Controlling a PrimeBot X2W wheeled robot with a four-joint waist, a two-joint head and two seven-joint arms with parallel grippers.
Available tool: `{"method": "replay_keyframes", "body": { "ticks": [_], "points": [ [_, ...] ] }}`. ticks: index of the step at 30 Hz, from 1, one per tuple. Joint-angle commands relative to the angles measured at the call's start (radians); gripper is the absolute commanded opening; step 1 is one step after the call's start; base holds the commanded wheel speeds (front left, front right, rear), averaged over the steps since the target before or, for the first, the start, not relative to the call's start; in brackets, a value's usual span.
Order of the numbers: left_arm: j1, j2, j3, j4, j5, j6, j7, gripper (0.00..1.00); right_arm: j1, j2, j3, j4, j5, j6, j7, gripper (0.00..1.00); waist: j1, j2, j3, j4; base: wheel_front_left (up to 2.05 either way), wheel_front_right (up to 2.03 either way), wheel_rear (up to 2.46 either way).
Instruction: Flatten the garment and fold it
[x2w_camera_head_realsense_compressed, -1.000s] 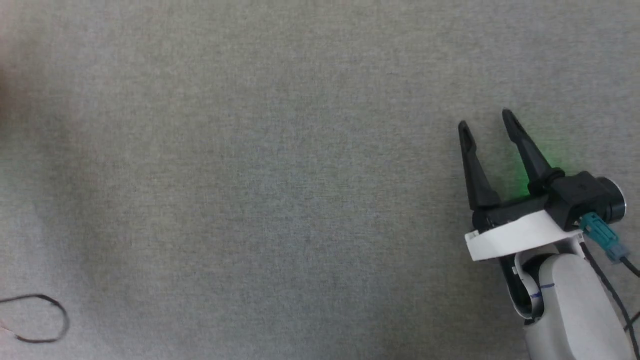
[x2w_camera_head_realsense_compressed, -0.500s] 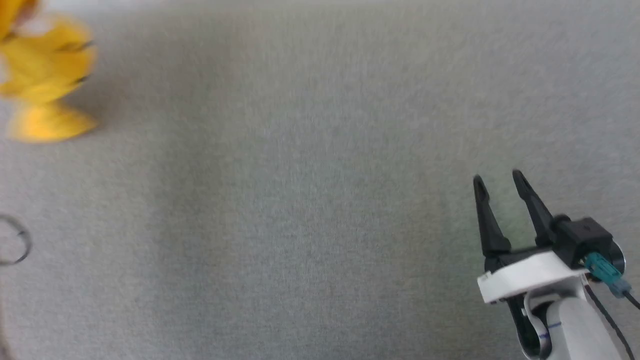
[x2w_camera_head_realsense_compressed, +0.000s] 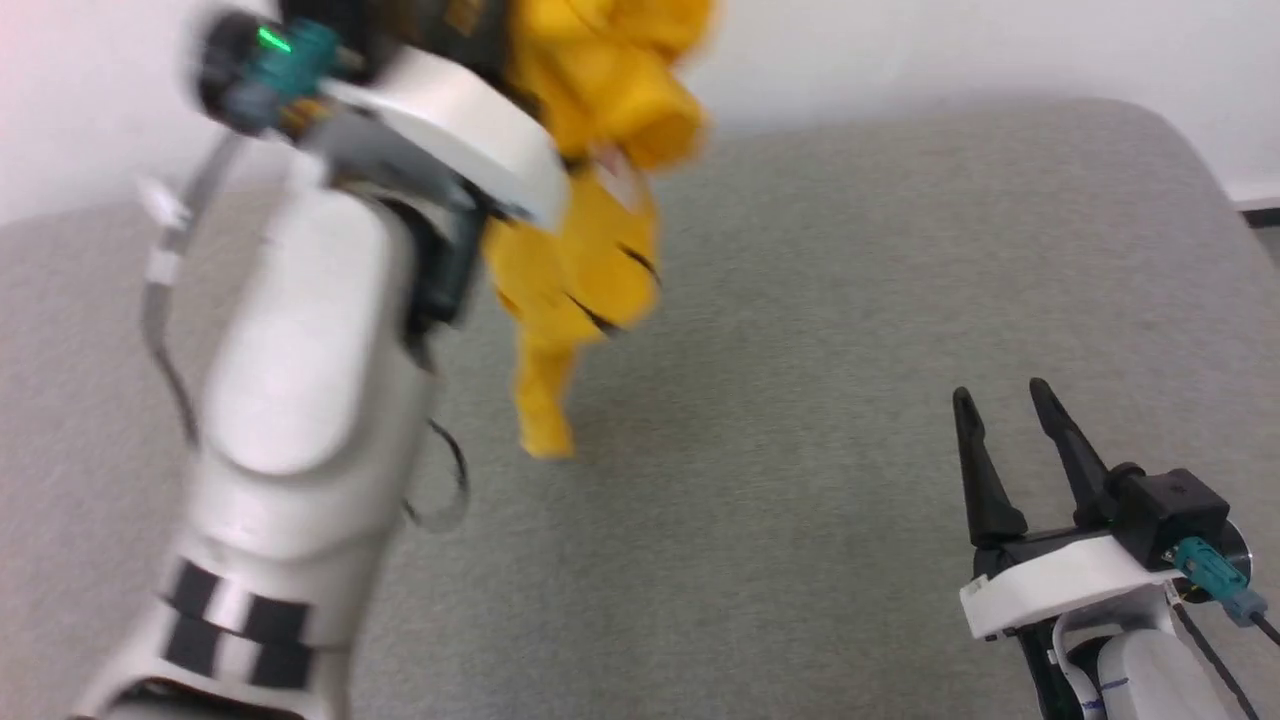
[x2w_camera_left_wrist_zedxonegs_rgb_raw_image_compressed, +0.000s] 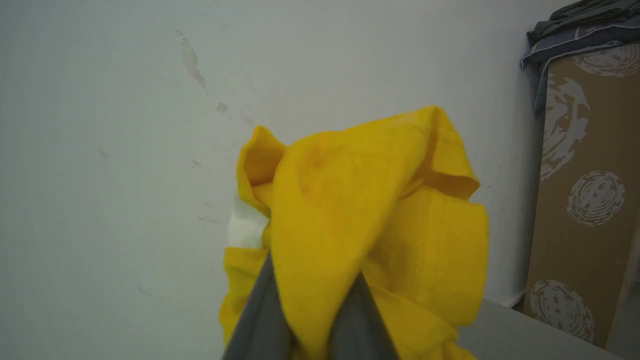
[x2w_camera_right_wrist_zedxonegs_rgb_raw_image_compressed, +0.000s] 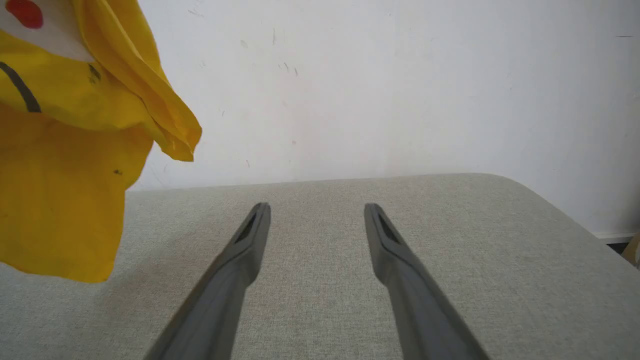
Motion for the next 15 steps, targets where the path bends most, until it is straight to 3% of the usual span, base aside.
{"method": "replay_keyframes", "body": {
  "ticks": [1, 7, 15],
  "points": [
    [0.041, -0.024, -0.019, 0.026, -0.021, -0.009, 0.007, 0.00, 0.014, 0.000, 0.004, -0.004, 0.010, -0.002, 0.003, 1.00, 0.0002, 0.0000, -0.033, -0.062, 0.00, 0.00, 0.00],
    [0.176, -0.091, -0.116, 0.178, -0.083, -0.029, 0.101, 0.00, 0.022, 0.000, 0.012, -0.004, 0.016, -0.002, 0.009, 1.00, 0.0002, 0.0000, -0.030, -0.116, 0.00, 0.00, 0.00],
    [0.297, -0.114, -0.253, 0.421, -0.156, -0.066, 0.364, 0.00, 0.019, 0.000, 0.028, 0.001, 0.024, -0.002, 0.010, 1.00, 0.0002, 0.0000, -0.016, -0.151, 0.00, 0.00, 0.00]
  ]
}}
